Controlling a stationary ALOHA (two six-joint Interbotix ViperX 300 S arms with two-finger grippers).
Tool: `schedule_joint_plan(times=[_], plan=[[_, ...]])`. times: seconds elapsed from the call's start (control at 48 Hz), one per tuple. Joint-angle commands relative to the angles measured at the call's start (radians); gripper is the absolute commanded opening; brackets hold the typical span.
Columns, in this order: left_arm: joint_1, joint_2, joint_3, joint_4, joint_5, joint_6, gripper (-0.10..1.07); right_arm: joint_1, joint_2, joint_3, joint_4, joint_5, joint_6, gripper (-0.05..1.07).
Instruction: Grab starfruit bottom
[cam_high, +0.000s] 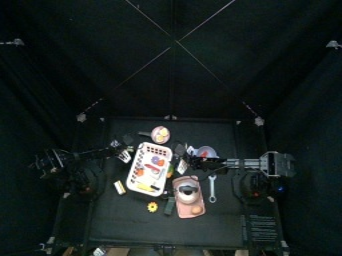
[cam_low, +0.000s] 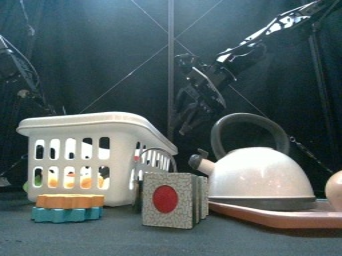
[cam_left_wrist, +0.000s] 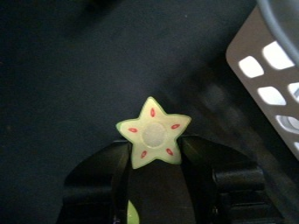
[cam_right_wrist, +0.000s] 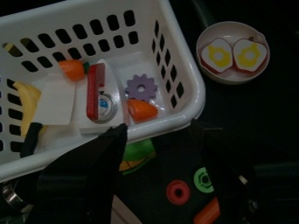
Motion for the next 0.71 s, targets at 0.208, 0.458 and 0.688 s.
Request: schedule_joint_plan(times=[0.208, 0.458, 0.688], plan=[[0.005, -0.196, -0.009, -0.006, 0.057, -0.002, 0.71, -0.002, -0.014, -0.017, -0.005, -0.003, -0.002, 0.92], [0.005, -0.239, 0.002, -0.025, 0.055, 0.002, 0.71, -0.002, -0.014, -0.025, -0.006, -0.003, -0.002, 0.92], [-0.005, -0.245, -0.012, -0.026, 0.04, 0.0, 0.71, -0.008, -0.015, -0.046, -0.015, -0.011, -0.006, 0.92]])
